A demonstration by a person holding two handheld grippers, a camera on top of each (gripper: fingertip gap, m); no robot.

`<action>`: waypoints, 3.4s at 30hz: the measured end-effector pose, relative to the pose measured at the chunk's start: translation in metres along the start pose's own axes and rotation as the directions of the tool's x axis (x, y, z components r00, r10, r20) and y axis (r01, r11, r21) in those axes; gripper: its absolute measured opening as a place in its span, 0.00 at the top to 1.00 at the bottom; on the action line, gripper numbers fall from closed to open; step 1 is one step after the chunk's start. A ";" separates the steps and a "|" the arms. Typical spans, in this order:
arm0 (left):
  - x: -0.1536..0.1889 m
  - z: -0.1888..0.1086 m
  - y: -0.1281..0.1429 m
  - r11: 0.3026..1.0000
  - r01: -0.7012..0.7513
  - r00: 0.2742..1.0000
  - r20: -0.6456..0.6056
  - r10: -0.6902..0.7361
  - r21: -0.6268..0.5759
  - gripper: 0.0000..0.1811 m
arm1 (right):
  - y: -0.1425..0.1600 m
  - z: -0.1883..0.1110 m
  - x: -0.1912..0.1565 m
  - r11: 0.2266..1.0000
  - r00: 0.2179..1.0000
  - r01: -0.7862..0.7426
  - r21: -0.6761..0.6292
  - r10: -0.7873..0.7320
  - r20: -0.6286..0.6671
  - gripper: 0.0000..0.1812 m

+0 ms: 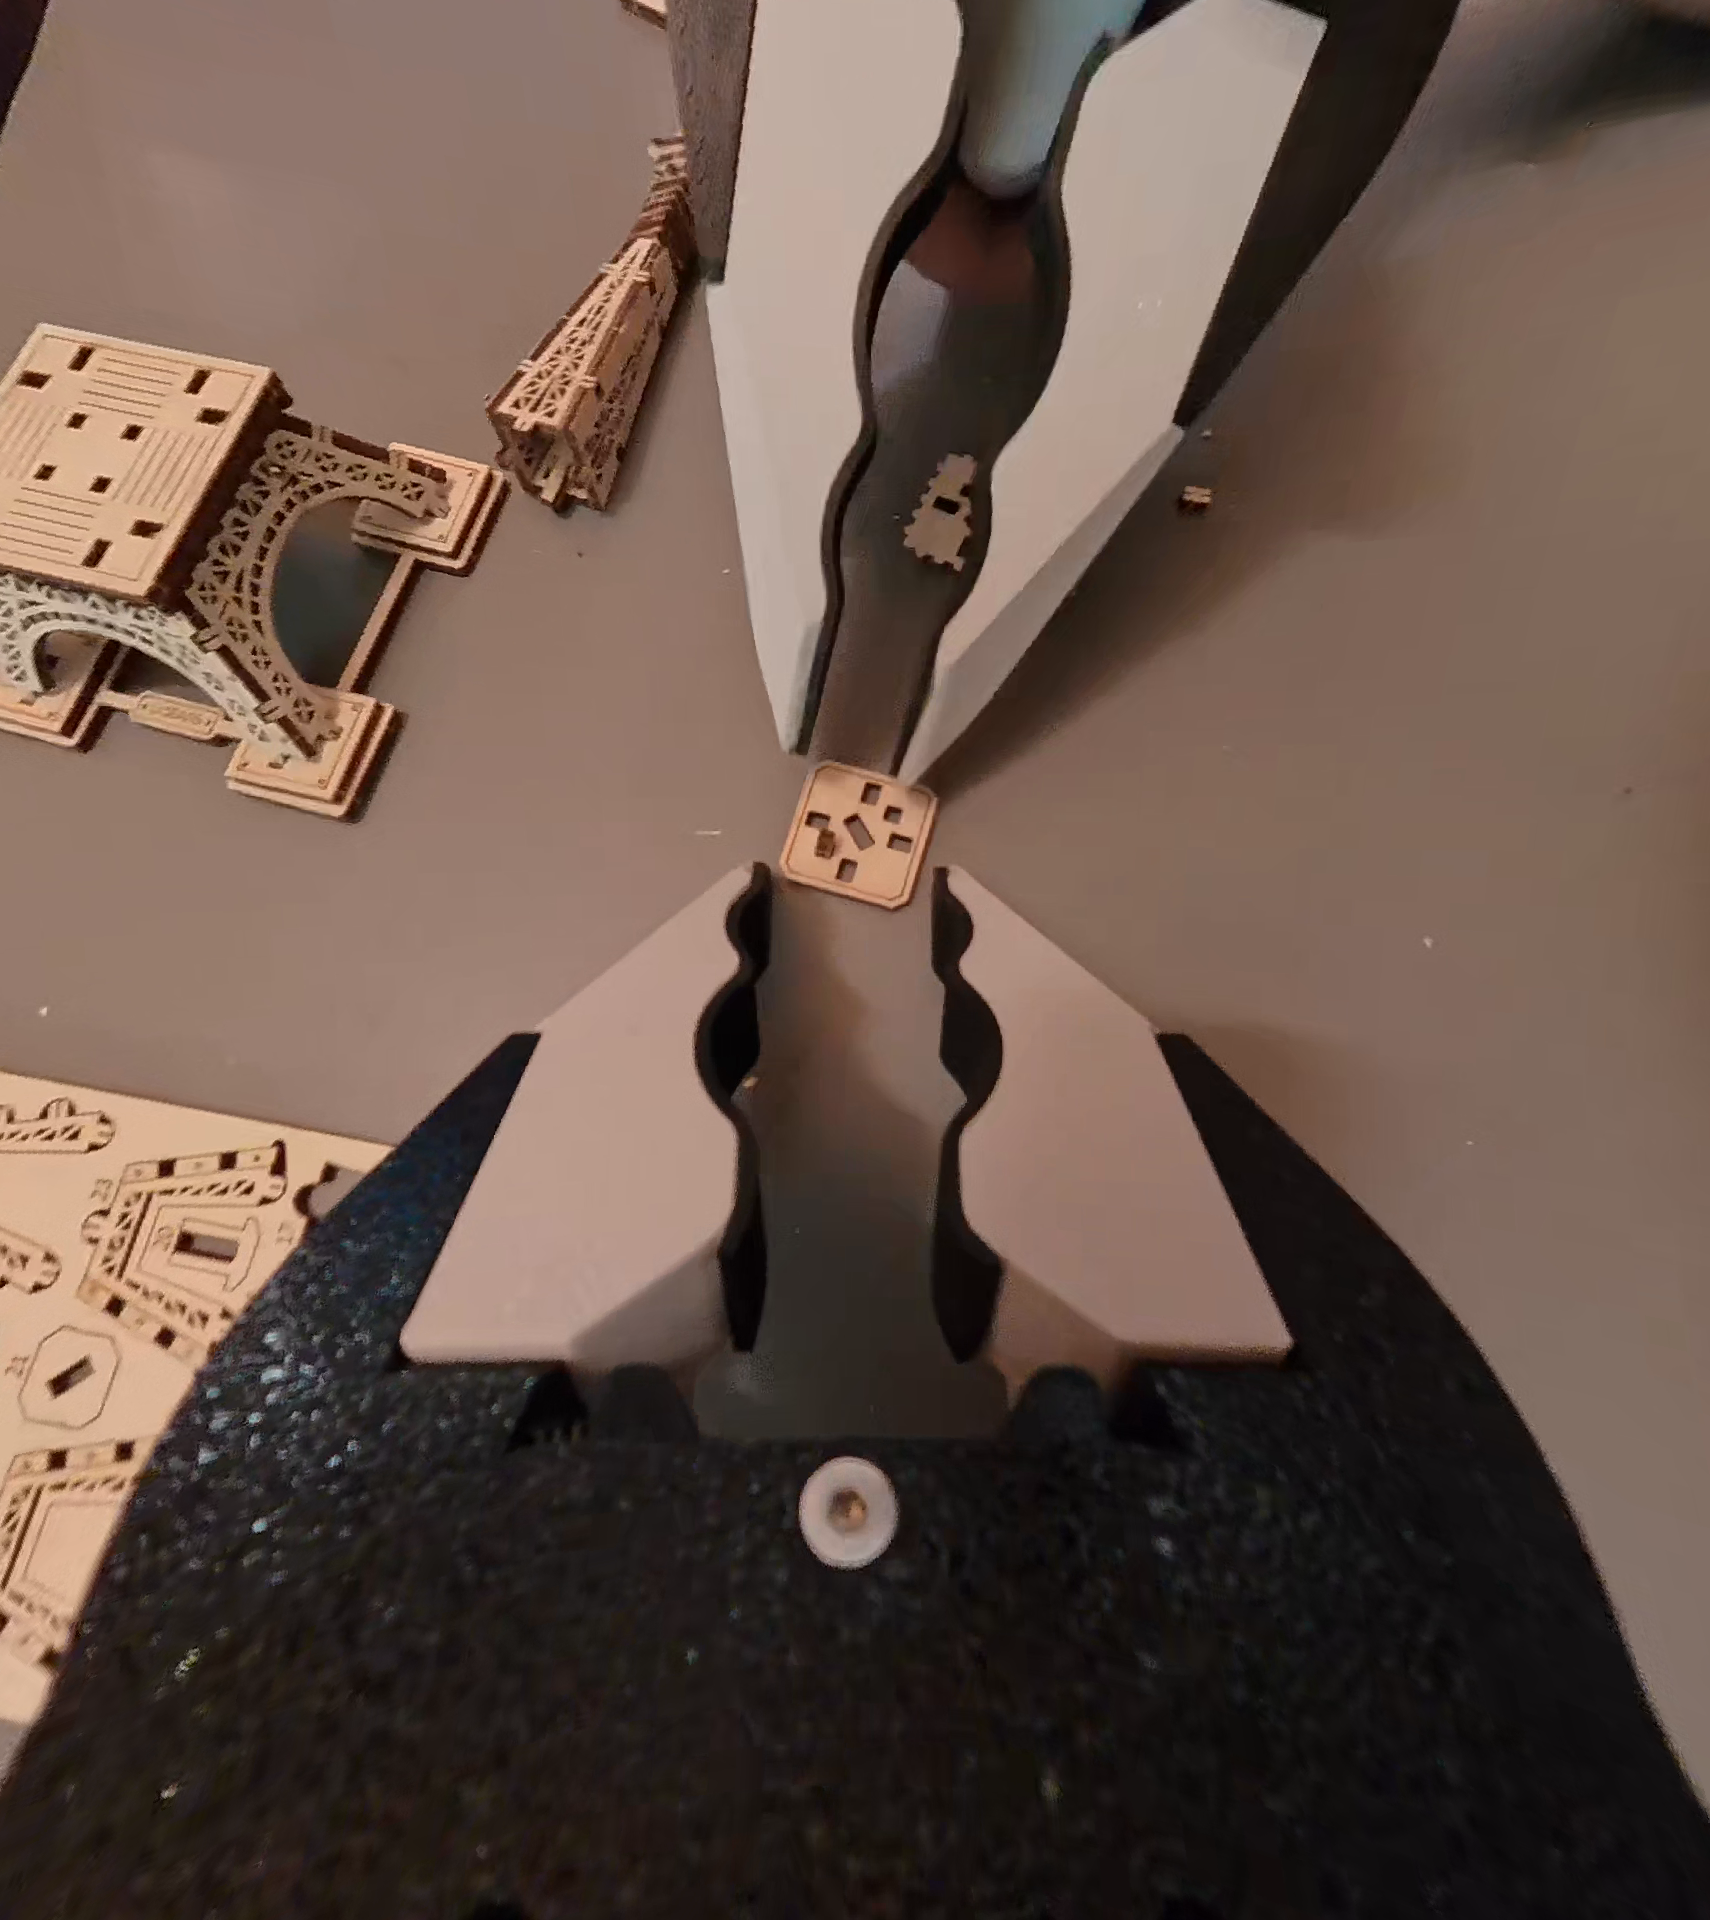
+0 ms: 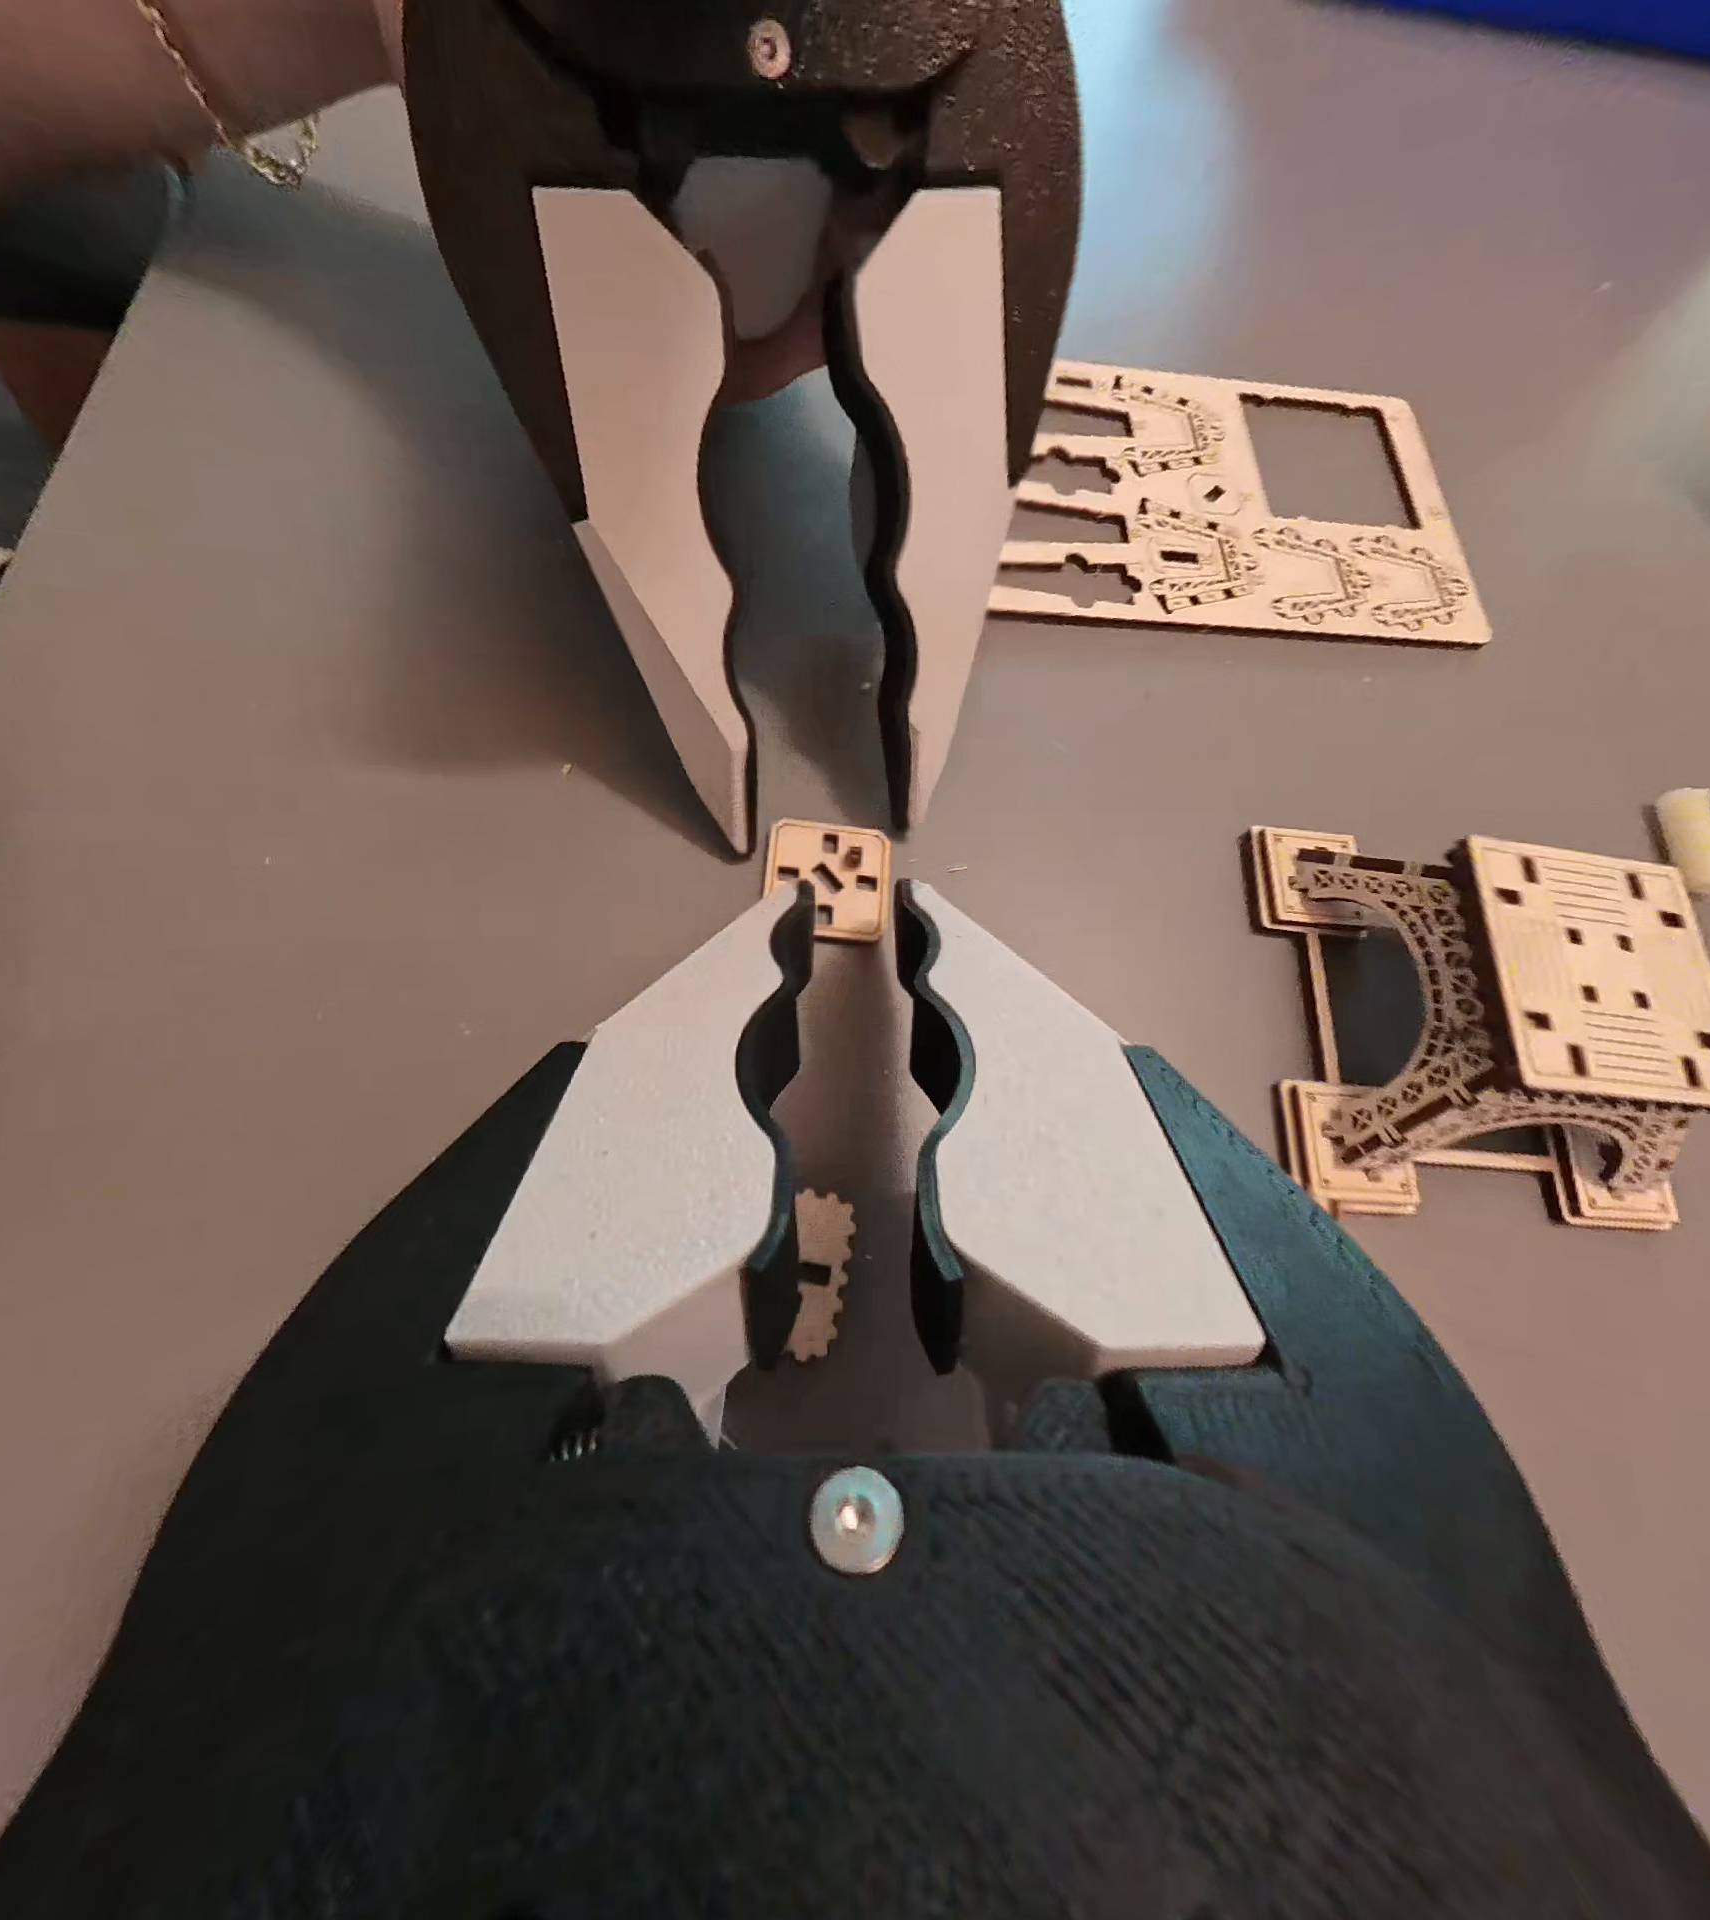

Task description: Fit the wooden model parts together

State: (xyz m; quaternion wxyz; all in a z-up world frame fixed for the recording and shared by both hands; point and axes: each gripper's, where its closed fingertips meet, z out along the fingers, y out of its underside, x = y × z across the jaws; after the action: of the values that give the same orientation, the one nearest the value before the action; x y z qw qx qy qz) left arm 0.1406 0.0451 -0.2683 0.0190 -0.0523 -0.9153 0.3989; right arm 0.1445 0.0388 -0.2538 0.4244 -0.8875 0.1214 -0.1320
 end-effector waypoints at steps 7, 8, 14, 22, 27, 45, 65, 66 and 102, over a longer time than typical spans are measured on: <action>0.001 0.002 -0.002 1.000 -0.023 0.999 -0.048 0.023 0.006 0.86 | -0.004 0.010 0.004 1.000 0.999 0.028 -0.012 -0.028 -0.018 0.98; 0.000 0.002 -0.002 1.000 -0.026 0.998 -0.050 0.026 0.006 0.86 | -0.004 0.010 0.002 1.000 1.000 0.028 -0.010 -0.028 -0.006 0.99; 0.000 0.003 -0.002 1.000 -0.028 0.998 -0.062 0.029 0.007 0.87 | -0.006 0.014 0.000 0.999 0.999 0.037 -0.010 -0.036 0.033 1.00; 0.000 0.003 -0.002 1.000 -0.024 0.998 -0.066 0.024 0.008 0.87 | -0.001 0.015 0.003 0.997 0.998 0.056 -0.060 -0.055 0.016 0.96; 0.000 0.003 -0.002 1.000 -0.023 0.997 -0.068 0.024 0.008 0.87 | 0.000 0.014 0.002 0.998 0.999 0.042 -0.054 -0.041 0.017 0.97; -0.002 0.003 -0.002 1.000 -0.022 0.997 -0.072 0.022 0.008 0.87 | 0.003 0.016 0.000 0.975 0.986 0.008 -0.221 0.030 0.166 0.99; -0.002 0.003 -0.002 1.000 -0.011 0.997 -0.078 0.012 0.013 0.87 | 0.005 0.017 -0.002 0.859 0.966 0.076 -0.507 0.063 0.251 0.99; -0.002 0.003 -0.002 1.000 -0.015 0.997 -0.076 0.016 0.012 0.87 | 0.005 0.017 -0.001 0.859 0.966 0.073 -0.507 0.065 0.250 0.99; -0.002 0.003 -0.001 1.000 -0.024 0.997 -0.079 0.025 0.014 0.87 | 0.004 0.017 -0.002 0.900 0.977 0.049 -0.432 0.046 0.206 0.99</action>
State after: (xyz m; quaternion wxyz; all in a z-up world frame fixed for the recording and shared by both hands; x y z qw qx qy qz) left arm 0.1418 0.0418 -0.2695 0.0507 -0.0789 -0.9106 0.4026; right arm 0.1476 0.0492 -0.2676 0.2259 -0.9688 0.1014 -0.0066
